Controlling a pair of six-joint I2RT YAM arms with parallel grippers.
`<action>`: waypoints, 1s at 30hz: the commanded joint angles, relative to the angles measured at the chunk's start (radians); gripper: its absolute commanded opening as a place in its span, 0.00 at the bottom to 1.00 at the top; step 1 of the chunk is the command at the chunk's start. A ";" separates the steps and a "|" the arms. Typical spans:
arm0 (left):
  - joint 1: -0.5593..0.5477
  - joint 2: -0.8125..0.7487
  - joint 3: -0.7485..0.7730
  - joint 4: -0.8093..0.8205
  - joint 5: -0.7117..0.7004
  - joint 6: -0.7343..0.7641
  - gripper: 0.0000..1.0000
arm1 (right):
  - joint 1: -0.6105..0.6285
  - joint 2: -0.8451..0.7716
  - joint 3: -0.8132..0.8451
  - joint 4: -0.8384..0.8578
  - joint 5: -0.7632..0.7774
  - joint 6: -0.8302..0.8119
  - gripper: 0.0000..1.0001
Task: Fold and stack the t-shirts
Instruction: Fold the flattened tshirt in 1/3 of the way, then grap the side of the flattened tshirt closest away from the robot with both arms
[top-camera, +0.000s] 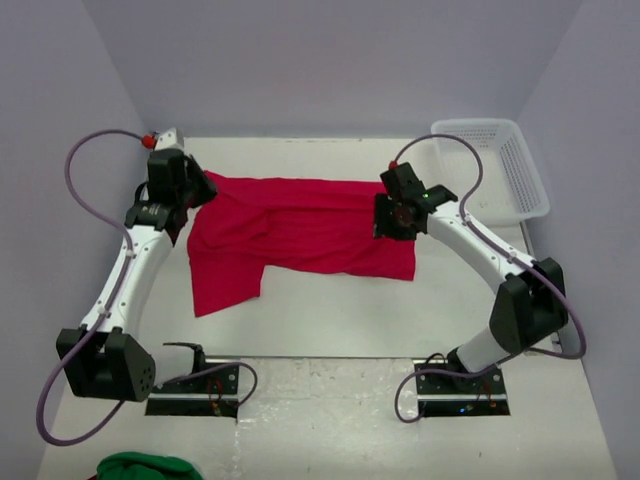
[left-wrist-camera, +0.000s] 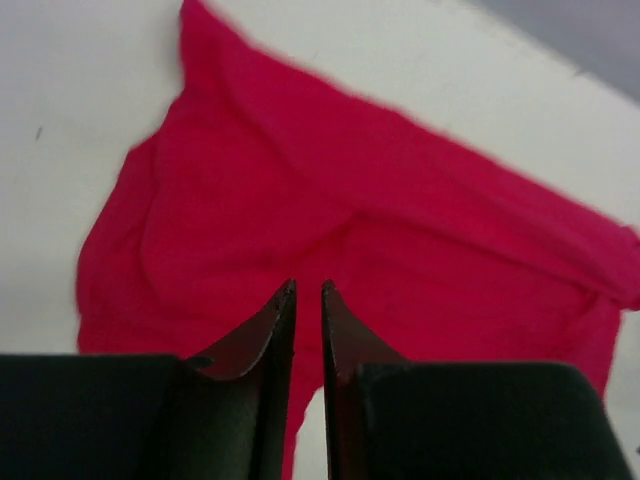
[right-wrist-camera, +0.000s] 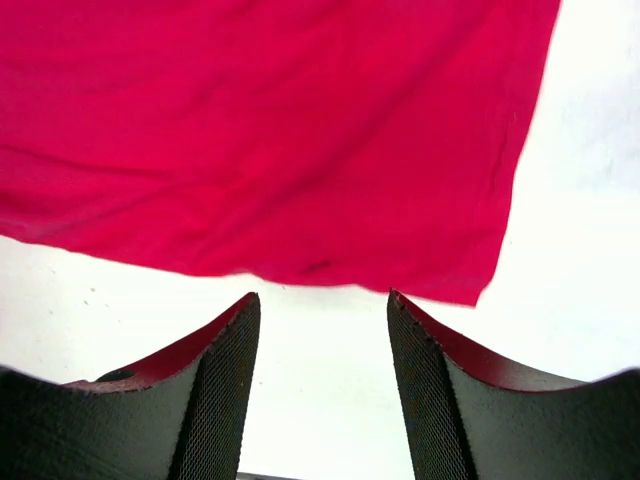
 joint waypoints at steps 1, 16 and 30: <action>0.012 -0.064 -0.160 -0.234 -0.113 -0.010 0.18 | -0.001 -0.096 -0.104 0.054 0.005 0.106 0.55; 0.014 -0.082 -0.232 -0.513 -0.252 0.011 0.16 | -0.069 -0.271 -0.340 0.183 -0.136 0.176 0.55; -0.015 0.048 -0.183 -0.782 -0.366 -0.166 0.17 | -0.074 -0.396 -0.378 0.269 -0.263 0.099 0.55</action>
